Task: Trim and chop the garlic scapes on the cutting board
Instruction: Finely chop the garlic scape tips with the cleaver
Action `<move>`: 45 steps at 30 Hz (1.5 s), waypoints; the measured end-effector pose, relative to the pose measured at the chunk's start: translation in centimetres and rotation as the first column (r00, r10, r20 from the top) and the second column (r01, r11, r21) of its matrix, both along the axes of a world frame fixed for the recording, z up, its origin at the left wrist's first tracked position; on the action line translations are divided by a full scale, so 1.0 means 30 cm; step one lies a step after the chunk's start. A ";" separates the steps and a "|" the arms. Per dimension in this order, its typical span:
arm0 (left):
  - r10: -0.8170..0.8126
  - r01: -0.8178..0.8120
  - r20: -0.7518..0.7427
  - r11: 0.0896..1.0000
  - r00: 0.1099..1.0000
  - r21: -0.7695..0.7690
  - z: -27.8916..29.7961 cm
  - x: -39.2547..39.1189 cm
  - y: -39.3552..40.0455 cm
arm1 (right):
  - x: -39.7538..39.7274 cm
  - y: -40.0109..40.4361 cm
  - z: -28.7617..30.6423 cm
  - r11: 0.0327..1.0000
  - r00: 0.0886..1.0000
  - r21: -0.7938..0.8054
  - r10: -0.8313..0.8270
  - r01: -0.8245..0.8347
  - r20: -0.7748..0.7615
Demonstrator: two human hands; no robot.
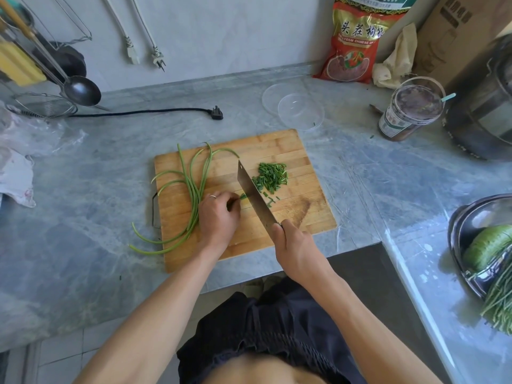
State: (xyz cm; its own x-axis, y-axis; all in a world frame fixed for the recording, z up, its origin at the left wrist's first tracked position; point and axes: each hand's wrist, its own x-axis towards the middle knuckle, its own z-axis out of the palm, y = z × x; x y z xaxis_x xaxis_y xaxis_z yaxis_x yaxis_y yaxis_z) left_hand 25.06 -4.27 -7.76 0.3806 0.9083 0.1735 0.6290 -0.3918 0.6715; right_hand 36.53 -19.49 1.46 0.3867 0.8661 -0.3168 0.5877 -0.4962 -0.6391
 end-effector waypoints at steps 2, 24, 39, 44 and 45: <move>0.000 0.000 0.040 1.000 0.999 0.004 0.004 -0.005 -0.001 | 0.006 0.002 0.013 0.998 1.000 -0.062 -0.002 0.002 0.002; -0.017 0.022 -0.095 0.998 0.995 0.055 0.000 -0.016 0.019 | -0.007 0.009 0.030 0.990 0.998 -0.129 0.057 -0.055 0.007; -0.040 0.051 -0.173 0.997 0.984 0.065 0.012 -0.015 0.010 | -0.048 -0.006 0.023 0.994 0.993 -0.090 0.068 -0.059 0.095; -0.025 0.030 -0.125 0.999 0.992 0.032 0.005 -0.006 0.009 | -0.060 0.007 0.019 0.993 0.996 -0.116 0.008 0.003 0.092; -0.030 0.034 -0.115 0.999 0.993 0.028 0.005 -0.006 0.009 | -0.061 0.010 0.010 0.990 0.996 -0.137 -0.006 0.018 0.092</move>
